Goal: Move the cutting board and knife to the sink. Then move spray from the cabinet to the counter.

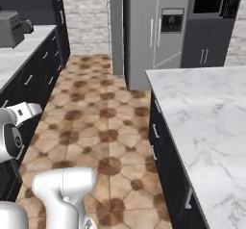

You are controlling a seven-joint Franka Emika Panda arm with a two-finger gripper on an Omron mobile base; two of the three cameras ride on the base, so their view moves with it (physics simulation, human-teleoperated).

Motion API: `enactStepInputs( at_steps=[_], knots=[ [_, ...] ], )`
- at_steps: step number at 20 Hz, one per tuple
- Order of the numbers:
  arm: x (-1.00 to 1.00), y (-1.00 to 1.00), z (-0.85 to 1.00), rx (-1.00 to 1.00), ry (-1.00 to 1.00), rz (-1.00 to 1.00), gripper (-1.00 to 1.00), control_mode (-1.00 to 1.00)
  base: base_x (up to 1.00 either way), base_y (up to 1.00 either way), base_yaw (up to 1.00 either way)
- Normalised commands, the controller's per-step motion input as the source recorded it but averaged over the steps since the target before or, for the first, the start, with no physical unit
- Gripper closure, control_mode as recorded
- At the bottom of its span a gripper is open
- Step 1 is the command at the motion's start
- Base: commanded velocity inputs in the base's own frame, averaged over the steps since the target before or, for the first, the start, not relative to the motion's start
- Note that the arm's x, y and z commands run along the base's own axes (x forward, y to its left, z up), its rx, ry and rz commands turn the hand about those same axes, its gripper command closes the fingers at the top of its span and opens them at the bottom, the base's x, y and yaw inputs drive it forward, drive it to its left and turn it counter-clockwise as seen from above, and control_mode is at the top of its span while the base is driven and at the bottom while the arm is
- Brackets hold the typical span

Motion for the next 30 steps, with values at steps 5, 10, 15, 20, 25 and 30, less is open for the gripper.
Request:
enactStepInputs(
  at_steps=[5,10,15,20,25,30],
  knots=[
    [0.00,0.00,0.00,0.00,0.00,0.00,-1.00,1.00,1.00,0.27,0.02],
    [0.00,0.00,0.00,0.00,0.00,0.00,-1.00,1.00,1.00,0.00,0.18],
    [0.00,0.00,0.00,0.00,0.00,0.00,-1.00,1.00,1.00,-0.01,0.30],
    [0.00,0.00,0.00,0.00,0.00,0.00,-1.00,1.00,1.00,-0.12,0.41],
    [0.00,0.00,0.00,0.00,0.00,0.00,-1.00,1.00,1.00,-0.12,0.43],
    [0.00,0.00,0.00,0.00,0.00,0.00,-1.00,1.00,1.00,-0.12,0.44]
  ],
)
